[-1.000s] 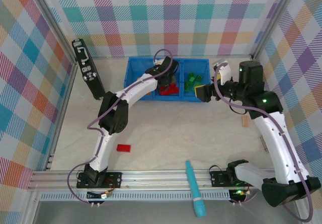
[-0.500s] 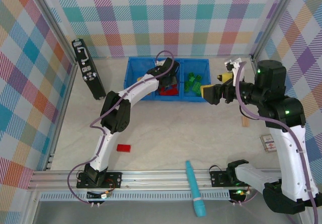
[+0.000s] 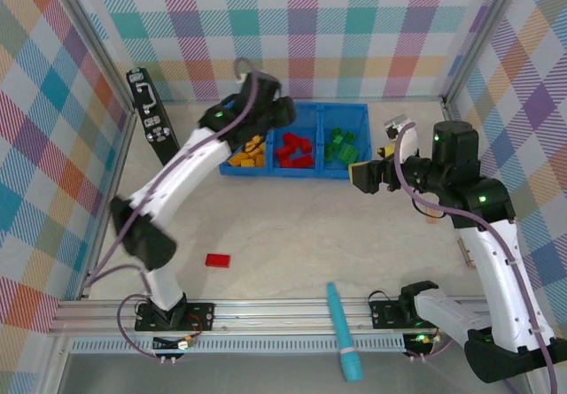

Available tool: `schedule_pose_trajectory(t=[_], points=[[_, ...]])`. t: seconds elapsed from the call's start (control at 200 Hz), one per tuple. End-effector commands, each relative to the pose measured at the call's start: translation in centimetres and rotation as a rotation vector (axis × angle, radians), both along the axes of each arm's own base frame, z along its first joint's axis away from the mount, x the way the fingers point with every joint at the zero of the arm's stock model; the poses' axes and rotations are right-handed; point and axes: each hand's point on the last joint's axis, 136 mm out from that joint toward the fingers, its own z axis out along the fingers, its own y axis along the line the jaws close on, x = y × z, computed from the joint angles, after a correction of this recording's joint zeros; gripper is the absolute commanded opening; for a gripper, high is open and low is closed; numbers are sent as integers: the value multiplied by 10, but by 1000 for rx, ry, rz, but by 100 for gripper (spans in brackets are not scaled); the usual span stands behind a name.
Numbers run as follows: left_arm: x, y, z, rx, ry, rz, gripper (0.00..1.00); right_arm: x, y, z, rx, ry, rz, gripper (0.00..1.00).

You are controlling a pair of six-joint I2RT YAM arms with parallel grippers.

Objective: Sort the legos into containers by color
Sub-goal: Pick up the lego from the bottom-left of the table.

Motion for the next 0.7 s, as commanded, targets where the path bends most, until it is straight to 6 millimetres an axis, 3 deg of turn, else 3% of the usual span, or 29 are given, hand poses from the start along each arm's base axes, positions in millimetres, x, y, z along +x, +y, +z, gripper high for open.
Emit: schedule_pose_trajectory(t=[0.0,0.175,0.285,0.38,0.49,0.695], points=[[-51,49,-45,-28,171,158,61,6,5,10,17,-85,36,99],[-139,122,-102,-231,272,465,66,14,13,-11,35,-18,52,99],[-189,165,-114,-264,270,610,68,18,15,-19,42,5,50,99],[-218,190,-118,-274,276,688,69,22,15,-21,42,14,43,99],[-237,203,-128,-280,308,732,70,24,17,-22,56,22,42,99],[-251,190,-169,-300,446,742,71,24,12,-24,37,10,16,99]])
